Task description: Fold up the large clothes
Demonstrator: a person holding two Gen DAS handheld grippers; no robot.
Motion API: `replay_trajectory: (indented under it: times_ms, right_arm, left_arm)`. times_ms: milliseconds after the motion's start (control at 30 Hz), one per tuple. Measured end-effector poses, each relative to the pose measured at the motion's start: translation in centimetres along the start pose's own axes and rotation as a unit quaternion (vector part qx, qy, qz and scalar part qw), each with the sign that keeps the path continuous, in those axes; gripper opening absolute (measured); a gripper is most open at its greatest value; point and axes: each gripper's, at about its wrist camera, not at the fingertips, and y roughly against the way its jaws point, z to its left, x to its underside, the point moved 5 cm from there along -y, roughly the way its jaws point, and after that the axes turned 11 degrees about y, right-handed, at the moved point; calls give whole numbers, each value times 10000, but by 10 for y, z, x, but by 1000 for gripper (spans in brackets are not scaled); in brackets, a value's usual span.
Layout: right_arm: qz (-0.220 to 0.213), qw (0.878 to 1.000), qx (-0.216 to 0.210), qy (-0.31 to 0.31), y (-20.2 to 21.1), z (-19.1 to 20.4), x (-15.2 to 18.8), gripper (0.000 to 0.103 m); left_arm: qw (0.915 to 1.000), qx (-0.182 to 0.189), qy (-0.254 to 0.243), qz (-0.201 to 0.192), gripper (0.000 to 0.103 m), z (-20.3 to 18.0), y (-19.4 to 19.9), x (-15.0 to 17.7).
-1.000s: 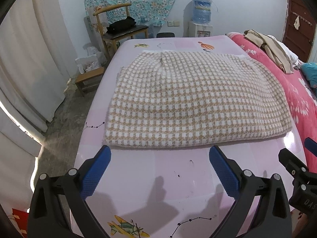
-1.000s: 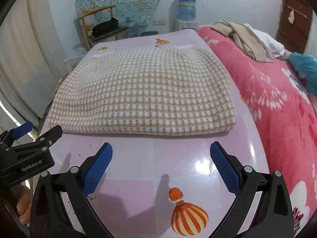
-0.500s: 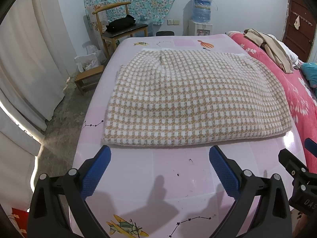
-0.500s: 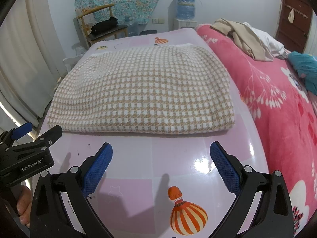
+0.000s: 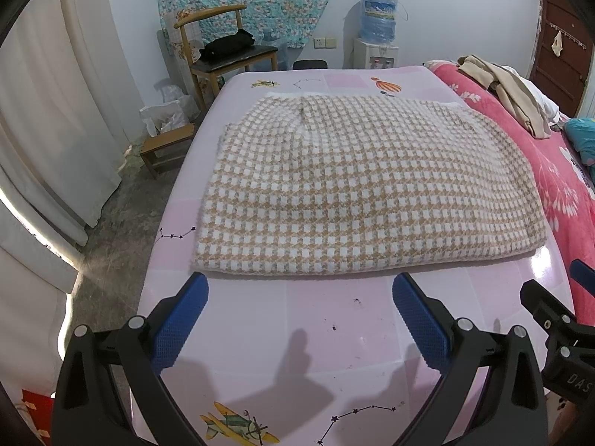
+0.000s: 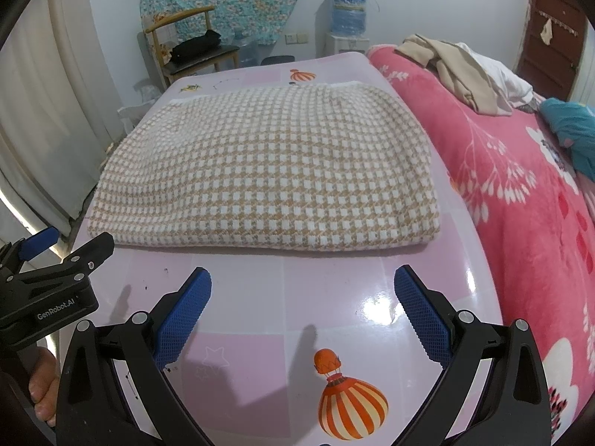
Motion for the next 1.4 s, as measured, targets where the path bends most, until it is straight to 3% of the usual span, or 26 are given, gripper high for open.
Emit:
replay_trajectory:
  times_ms: [1400]
  right_arm:
    - [23, 10000, -36, 90, -3, -2, 1, 95]
  left_arm:
    - [10000, -36, -4, -18, 98, 1, 0, -1]
